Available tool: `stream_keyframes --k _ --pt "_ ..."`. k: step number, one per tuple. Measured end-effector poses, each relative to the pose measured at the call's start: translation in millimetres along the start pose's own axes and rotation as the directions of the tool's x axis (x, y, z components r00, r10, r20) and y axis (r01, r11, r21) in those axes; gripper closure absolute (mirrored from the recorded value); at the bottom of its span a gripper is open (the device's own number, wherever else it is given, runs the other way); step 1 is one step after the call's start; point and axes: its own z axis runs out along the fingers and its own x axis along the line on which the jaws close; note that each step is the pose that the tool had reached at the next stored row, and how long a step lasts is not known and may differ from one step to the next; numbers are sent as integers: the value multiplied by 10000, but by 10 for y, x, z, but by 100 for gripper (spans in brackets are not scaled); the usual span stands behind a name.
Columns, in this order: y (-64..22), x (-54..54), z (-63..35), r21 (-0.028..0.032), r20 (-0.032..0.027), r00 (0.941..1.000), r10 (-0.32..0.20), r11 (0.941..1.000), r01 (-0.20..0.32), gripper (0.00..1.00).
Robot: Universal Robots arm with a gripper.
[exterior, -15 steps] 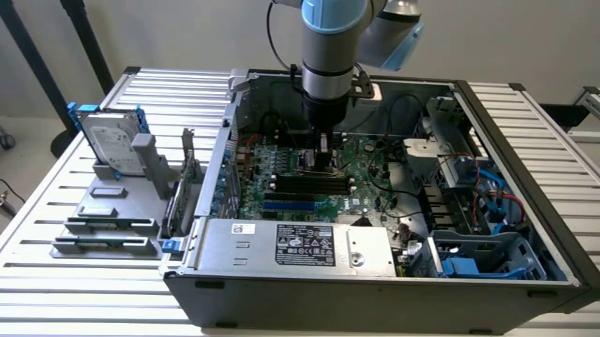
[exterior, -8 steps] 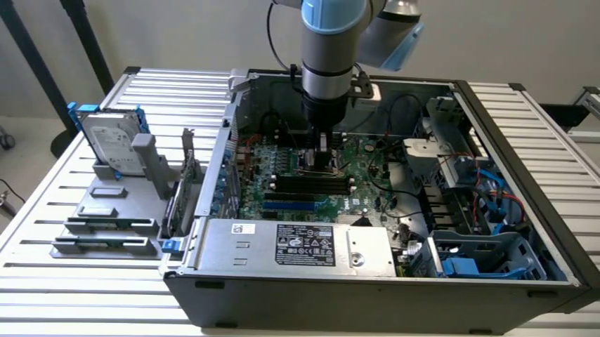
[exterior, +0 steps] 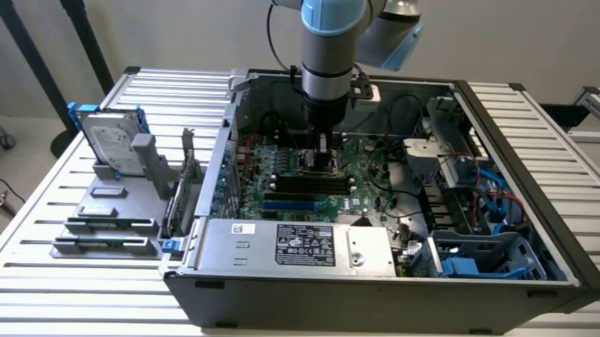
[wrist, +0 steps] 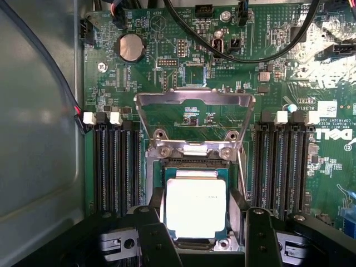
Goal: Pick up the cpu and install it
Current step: 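Place the cpu into insertion slot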
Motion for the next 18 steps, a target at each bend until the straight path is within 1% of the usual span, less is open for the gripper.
stream_keyframes --k 4,7,10,18 --pt "0 11 6 1 4 10000 6 10000 -6 45" --pt "1 18 11 -1 22 10000 8 10000 -8 45" --pt "7 22 14 -2 51 10000 14 10000 -14 45" --pt "10 26 29 -5 157 9999 22 10000 -22 45"
